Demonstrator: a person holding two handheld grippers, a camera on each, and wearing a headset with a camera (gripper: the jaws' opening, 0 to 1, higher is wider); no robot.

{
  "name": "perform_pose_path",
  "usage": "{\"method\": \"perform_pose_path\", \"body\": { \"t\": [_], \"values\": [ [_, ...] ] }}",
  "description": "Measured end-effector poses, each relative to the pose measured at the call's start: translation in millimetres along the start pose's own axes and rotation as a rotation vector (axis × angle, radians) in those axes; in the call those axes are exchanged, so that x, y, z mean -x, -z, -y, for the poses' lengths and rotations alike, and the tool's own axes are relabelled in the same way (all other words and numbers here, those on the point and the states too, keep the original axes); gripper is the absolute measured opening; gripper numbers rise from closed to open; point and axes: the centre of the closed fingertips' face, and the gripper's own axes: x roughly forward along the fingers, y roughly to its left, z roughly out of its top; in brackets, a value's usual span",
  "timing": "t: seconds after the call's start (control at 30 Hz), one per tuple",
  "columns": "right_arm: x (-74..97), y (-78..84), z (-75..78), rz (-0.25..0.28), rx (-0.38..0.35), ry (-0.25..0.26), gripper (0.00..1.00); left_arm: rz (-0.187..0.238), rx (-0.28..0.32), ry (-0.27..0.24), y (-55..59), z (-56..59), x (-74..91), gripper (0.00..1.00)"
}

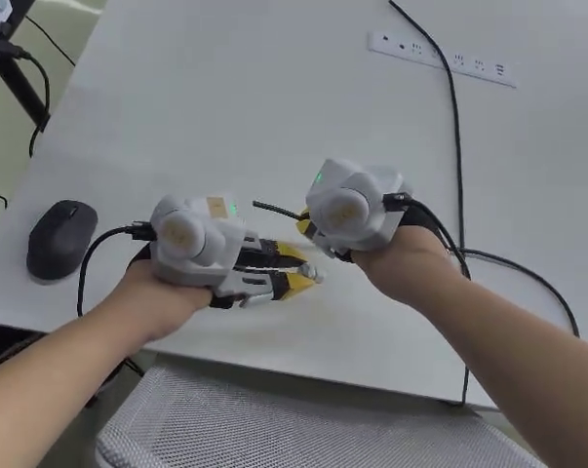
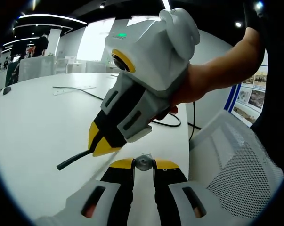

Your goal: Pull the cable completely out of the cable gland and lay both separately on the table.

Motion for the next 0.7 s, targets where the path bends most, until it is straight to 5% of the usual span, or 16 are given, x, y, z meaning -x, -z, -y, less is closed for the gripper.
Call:
{"method": "perform_pose_path", "body": {
  "t": [0.7],
  "values": [
    [-21.7,11.8,-6.6,-0.015,-0.009,-0.047,0.00,-0.022,0.026,-0.015,34.7,-9.9,-4.9,0.15]
  ]
}}
